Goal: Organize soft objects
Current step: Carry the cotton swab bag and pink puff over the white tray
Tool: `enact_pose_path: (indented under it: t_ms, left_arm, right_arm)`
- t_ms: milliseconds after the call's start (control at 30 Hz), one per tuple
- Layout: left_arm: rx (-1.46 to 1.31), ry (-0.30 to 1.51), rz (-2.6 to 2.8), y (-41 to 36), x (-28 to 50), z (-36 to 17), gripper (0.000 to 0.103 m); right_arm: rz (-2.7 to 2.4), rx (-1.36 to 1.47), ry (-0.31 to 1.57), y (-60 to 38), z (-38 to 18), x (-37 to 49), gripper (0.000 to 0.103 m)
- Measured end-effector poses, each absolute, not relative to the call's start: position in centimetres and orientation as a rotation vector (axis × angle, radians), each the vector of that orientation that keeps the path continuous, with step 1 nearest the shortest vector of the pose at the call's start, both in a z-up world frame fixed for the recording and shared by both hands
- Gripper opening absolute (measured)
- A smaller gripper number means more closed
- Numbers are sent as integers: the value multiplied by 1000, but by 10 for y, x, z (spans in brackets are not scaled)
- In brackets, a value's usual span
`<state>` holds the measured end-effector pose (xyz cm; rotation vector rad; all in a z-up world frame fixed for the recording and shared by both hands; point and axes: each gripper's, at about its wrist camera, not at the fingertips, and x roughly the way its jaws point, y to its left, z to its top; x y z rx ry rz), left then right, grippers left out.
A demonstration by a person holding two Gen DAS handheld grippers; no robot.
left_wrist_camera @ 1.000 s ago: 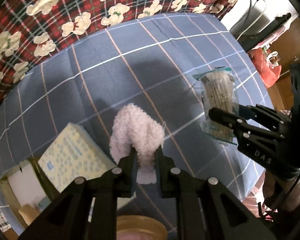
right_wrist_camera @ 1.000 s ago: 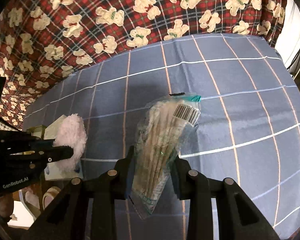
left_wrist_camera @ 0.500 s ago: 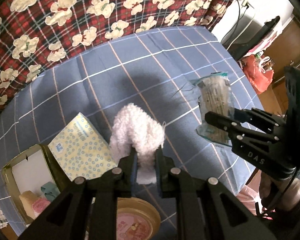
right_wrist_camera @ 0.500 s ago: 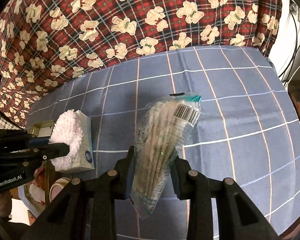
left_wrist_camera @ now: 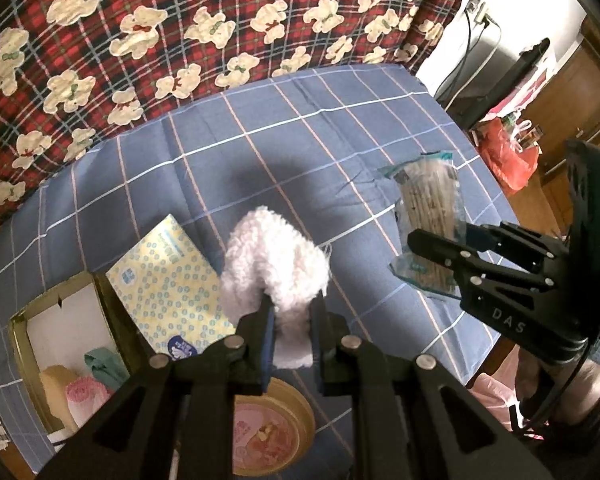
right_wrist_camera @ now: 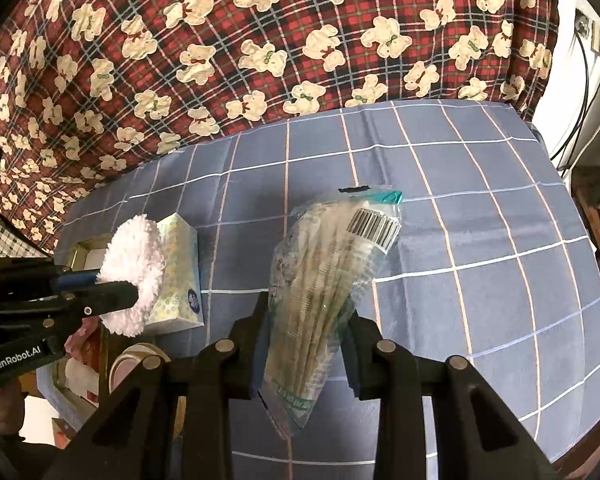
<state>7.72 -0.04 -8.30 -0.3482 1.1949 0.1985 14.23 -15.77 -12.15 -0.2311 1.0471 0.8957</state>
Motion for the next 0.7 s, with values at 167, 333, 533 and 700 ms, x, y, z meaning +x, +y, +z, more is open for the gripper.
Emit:
enact_pose_path:
  t_ms: [167, 333, 533, 700]
  left_arm:
    - [-353, 1189, 210, 0, 70, -80, 13]
    - [-353, 1184, 220, 0, 65, -78, 13]
    - [-357, 1175, 234, 2, 59, -75, 13]
    - [-365, 1168, 242, 5, 54, -73, 13]
  right_arm:
    - [908, -232, 1040, -156, -120, 136, 34]
    - [916, -231, 1034, -156, -118, 133, 34]
    - [929, -239, 1024, -154, -116, 129, 34]
    - [938, -258, 1018, -150, -115, 124, 34]
